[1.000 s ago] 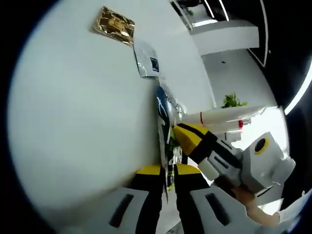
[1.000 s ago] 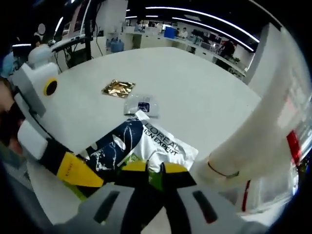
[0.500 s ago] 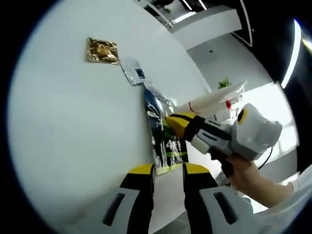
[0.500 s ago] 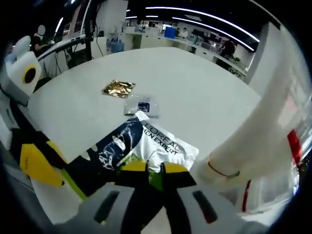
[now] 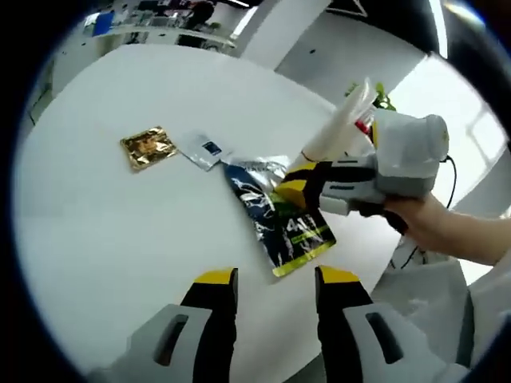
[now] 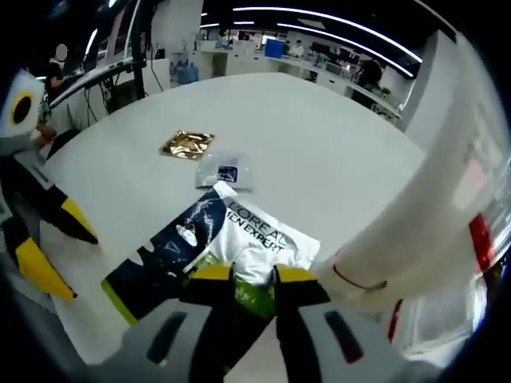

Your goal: Arrange the skincare products in the storage area until every visible bottle or jar stands upright without overlapping.

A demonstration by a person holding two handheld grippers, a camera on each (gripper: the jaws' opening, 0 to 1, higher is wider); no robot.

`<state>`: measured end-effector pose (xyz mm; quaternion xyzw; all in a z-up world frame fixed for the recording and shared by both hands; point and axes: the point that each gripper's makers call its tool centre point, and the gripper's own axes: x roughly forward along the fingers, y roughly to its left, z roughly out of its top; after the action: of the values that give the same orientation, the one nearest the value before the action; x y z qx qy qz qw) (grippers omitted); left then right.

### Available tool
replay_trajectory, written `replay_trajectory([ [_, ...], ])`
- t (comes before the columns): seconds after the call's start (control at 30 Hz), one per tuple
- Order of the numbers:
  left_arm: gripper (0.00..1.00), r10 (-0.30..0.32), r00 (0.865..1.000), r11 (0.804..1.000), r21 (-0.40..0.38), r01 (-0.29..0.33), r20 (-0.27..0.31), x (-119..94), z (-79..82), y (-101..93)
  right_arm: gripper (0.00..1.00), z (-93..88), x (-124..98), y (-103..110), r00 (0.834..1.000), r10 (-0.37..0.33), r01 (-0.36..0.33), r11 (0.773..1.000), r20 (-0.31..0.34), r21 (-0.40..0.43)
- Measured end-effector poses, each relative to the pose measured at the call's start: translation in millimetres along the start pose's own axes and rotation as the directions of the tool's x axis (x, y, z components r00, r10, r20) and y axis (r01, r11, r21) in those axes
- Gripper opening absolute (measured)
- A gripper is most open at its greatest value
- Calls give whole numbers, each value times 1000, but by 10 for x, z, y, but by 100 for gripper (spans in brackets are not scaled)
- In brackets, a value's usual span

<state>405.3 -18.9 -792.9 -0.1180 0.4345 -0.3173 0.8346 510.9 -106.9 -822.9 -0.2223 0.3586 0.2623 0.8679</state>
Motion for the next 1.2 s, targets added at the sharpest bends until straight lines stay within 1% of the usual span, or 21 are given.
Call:
replay_trajectory([
  [0.07, 43, 7, 1000, 1000, 24, -7, 3, -26, 8, -8, 26, 24, -3, -11, 1000, 1, 0, 999, 5, -47],
  [0.13, 48, 15, 1000, 999, 42, -15, 5, -52, 13, -2, 32, 68, -22, -54, 1000, -10, 12, 993, 13, -120],
  [0.17, 49, 20, 1000, 999, 49, -20, 6, -62, 17, 4, 35, 84, -34, -58, 1000, -12, 14, 991, 17, -131],
  [0.23, 52, 28, 1000, 997, 66, -28, 10, -94, 30, 11, 37, 100, -63, -42, 1000, -4, 6, 990, 19, -140],
  [0.33, 54, 38, 999, 996, 83, -40, 19, -123, 47, 32, 37, 122, -109, -37, 1000, 0, 5, 985, 29, -171],
  [0.47, 56, 40, 999, 995, 92, -43, 32, -172, 68, 3, 36, 105, -184, -44, 1000, 5, 0, 985, 28, -172],
  [0.57, 59, 44, 998, 993, 104, -48, 40, -203, 74, -17, 38, 96, -244, -32, 999, 15, -9, 986, 33, -165],
  [0.7, 67, 61, 997, 990, 126, -67, 50, -235, 85, -13, 46, 87, -342, 20, 998, 40, -32, 987, 47, -159],
  [0.87, 70, 73, 996, 985, 155, -81, 53, -288, 80, -42, 52, 79, -493, 87, 995, 63, -49, 984, 79, -171],
  [0.93, 74, 79, 996, 983, 163, -86, 48, -305, 70, -58, 54, 70, -550, 106, 994, 72, -56, 983, 88, -172],
  [0.97, 78, 99, 994, 979, 178, -104, 35, -315, 48, -43, 55, 64, -584, 117, 993, 76, -59, 984, 94, -165],
  [1.0, 80, 105, 994, 976, 187, -109, 32, -322, 39, -45, 55, 59, -606, 121, 992, 77, -60, 985, 97, -163],
  [1.13, 79, 97, 994, 977, 187, -103, 41, -357, 46, -63, 59, 41, -722, 158, 988, 94, -76, 986, 120, -150],
  [1.2, 80, 104, 994, 975, 195, -109, 34, -374, 27, -79, 62, 31, -780, 180, 985, 107, -89, 987, 132, -137],
])
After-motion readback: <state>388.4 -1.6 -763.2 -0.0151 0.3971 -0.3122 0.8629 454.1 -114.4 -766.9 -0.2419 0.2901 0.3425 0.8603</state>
